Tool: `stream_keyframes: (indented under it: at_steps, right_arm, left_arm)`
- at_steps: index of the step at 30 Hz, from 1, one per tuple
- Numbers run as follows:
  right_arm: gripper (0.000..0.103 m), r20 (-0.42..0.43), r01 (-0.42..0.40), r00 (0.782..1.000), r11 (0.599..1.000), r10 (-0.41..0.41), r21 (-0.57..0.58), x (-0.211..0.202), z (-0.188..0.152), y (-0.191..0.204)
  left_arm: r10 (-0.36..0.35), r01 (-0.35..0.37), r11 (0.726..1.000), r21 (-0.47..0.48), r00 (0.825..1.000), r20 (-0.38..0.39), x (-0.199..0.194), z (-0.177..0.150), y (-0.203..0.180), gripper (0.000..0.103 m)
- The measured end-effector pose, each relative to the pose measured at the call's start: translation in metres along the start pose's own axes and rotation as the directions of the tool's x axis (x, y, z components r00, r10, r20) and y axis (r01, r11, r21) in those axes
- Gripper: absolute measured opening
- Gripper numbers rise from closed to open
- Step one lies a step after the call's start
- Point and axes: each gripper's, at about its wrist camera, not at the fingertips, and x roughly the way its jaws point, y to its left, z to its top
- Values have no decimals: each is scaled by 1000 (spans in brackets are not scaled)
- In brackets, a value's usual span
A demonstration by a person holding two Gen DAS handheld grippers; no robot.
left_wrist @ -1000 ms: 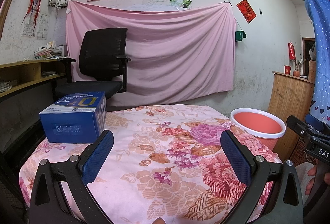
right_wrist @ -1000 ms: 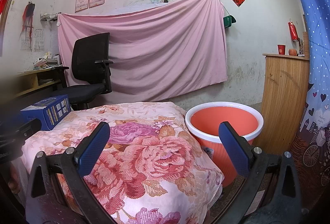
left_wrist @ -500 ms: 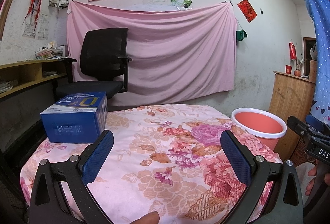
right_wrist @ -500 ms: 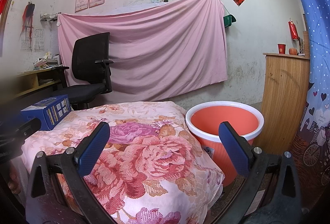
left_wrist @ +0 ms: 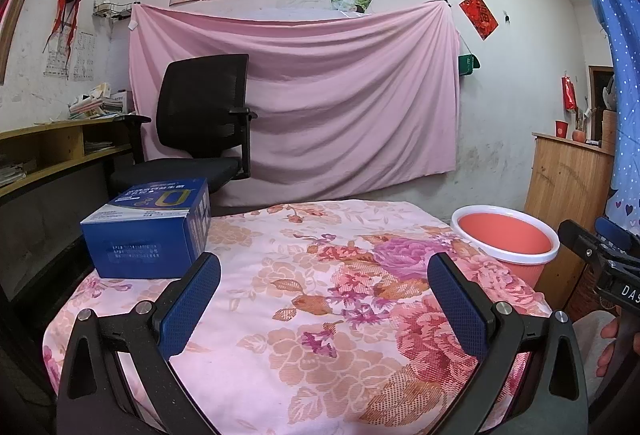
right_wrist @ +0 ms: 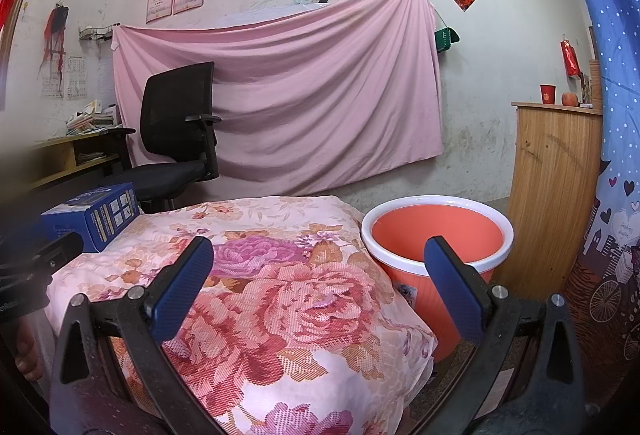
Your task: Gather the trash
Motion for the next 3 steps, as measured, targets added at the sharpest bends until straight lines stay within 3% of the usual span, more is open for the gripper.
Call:
stream_keyframes:
  at_steps: [3]
  right_arm:
    - [103, -2, -1, 1000, 1000, 1, 1, -1, 0, 2]
  left_arm:
    - [0, 0, 1000, 0, 1000, -1, 0, -1, -2, 102]
